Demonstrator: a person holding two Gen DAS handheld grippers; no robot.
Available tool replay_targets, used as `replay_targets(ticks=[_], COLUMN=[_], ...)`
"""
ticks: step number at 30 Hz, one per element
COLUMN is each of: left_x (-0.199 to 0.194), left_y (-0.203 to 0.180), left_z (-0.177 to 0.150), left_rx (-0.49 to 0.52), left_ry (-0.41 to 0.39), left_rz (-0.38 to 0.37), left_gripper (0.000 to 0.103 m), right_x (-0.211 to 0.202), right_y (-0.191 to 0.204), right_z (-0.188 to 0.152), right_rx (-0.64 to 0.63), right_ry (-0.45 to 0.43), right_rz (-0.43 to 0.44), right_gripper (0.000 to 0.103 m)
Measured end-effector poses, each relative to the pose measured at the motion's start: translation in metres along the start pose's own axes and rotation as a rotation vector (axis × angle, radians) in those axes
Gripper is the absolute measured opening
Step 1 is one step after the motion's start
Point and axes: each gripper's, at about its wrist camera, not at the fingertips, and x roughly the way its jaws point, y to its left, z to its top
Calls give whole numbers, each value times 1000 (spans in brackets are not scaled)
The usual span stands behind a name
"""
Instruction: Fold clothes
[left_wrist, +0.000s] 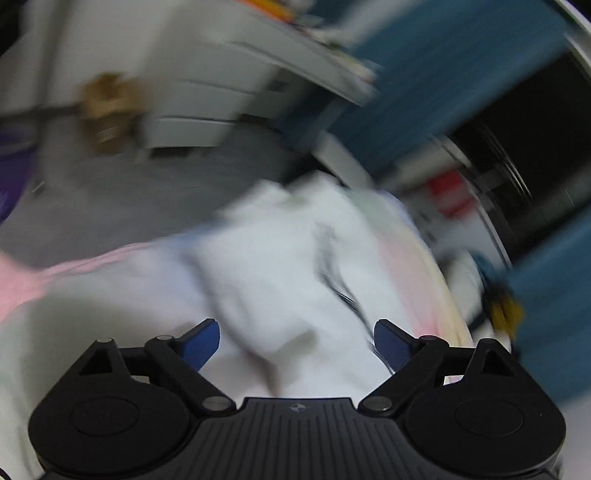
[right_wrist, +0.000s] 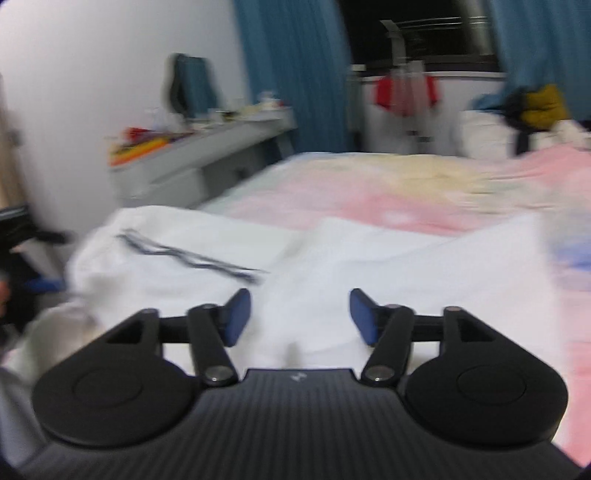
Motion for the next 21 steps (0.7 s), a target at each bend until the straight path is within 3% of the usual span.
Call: replay_targets(ticks=[3,5,8,11,13,14,15,16,18,21], left_x=[7,21,36,53,68,75,81,88,87,71], left_y=[25,33,34,28,19,14,9,5,-10,-53], left_z=[7,10,16,19,21,22,22,23,21,15], left_rx=[-130,-182,-208,-192,-168,-143,-117,-91,-35,82], left_ry=[-3,37,39,27,-11,-34,-58,-81,-100,-172], left_rz=[-18,-14,-38,-33,0,23,47,70,63,21], left_gripper=[92,91,90,84,67,65,58,43,29,22], right_x=[-2,-3,-1,13,28,34,37,38,36,32], right_y=[-25,-42,-63,-81,-92,-96,-99,-101,-104,-106], right_z=[0,0,0,-12,-22,-27,-29,-29,-26,-21], right_rx=[57,103,169,182,196,201,204,215,258,282], right_ry=[2,1,-8,42,94,115,117,113,109,106], right_rz=[-142,-226,-311,-386,-425,-433,-434,-433,-428,-422], right_gripper=[75,82,83,83,85,87,87,88,88,87])
